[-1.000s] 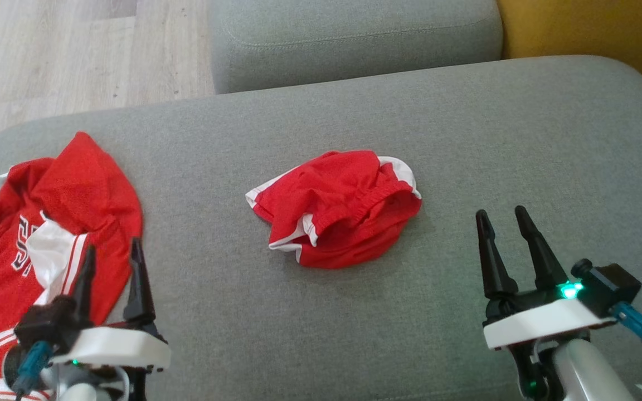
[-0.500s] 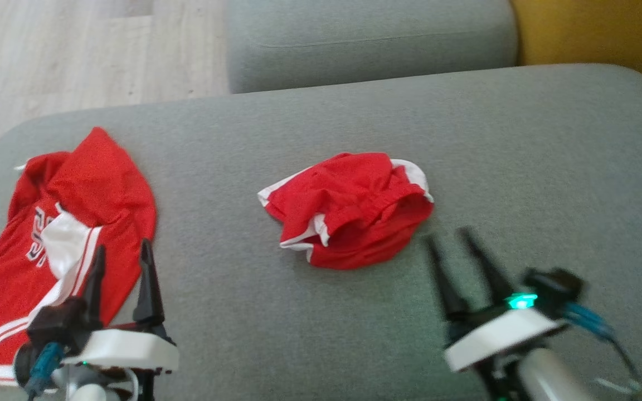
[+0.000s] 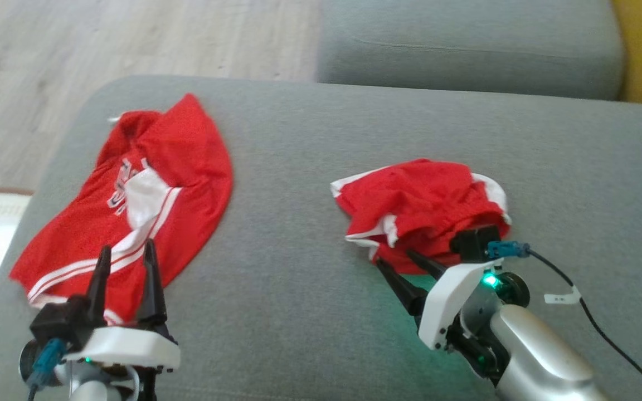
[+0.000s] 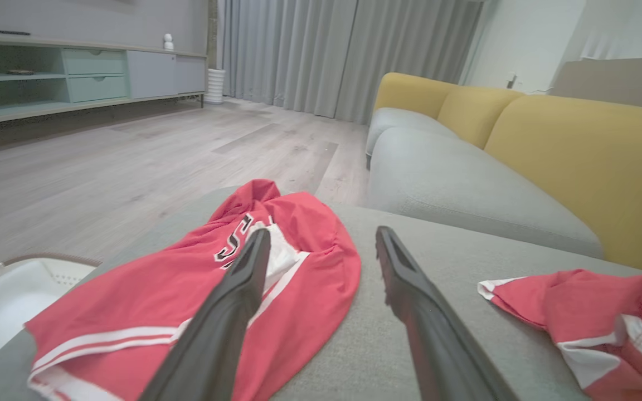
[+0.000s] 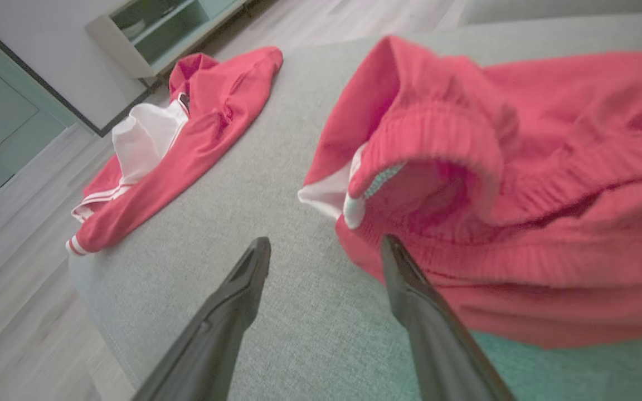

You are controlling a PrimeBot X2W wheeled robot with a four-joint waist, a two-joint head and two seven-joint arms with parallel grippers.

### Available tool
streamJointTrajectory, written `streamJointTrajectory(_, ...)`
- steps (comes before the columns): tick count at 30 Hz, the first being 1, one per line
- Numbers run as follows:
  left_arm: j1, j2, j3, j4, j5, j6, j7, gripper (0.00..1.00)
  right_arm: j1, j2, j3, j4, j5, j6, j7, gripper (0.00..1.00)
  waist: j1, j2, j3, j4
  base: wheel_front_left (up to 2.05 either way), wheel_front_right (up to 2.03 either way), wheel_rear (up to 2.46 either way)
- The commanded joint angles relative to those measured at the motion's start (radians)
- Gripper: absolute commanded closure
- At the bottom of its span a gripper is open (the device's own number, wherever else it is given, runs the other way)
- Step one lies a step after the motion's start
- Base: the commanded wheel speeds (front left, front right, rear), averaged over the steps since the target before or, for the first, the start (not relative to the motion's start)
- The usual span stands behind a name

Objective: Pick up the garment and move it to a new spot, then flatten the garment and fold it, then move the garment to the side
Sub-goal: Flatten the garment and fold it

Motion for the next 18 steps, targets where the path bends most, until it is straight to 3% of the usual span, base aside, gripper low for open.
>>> streamJointTrajectory(1,-0.063,0.002,0.033,-0.028,0.015,-0.005,-0.009,0.0,-0.066,0.007,0.007,0.0,0.008,-0.001,-0.008,0.0,0.0,-0.0001,0.01,0.034,0.0,0.0,0.0)
streamJointTrajectory(8,-0.073,-0.003,0.041,-0.018,0.023,-0.016,-0.009,0.0,-0.115,0.021,0.0,0.095,0.009,-0.001,-0.056,0.0,0.0,-0.0001,0.027,0.059,0.0,0.0,0.0)
streamJointTrajectory(9,-0.075,-0.004,0.043,-0.017,0.024,-0.018,-0.009,0.0,-0.122,0.022,0.002,0.107,0.01,-0.001,-0.062,0.04,0.0,-0.0001,0.029,0.06,0.0,0.0,0.0)
streamJointTrajectory(10,-0.077,-0.005,0.045,-0.015,0.025,-0.019,-0.009,0.0,-0.128,0.023,0.003,0.117,0.01,-0.001,-0.069,0.28,0.0,-0.0001,0.031,0.06,0.0,0.0,0.0)
streamJointTrajectory(12,-0.079,-0.006,0.049,-0.013,0.027,-0.02,-0.009,0.0,-0.14,0.026,0.006,0.136,0.01,-0.001,-0.084,1.0,0.0,-0.0001,0.034,0.058,0.0,0.0,0.0)
streamJointTrajectory(18,-0.073,-0.009,0.062,-0.009,0.032,-0.019,-0.009,0.0,-0.162,0.012,0.028,0.117,0.043,-0.001,-0.101,1.0,0.0,-0.0001,0.029,0.009,0.0,0.0,0.0)
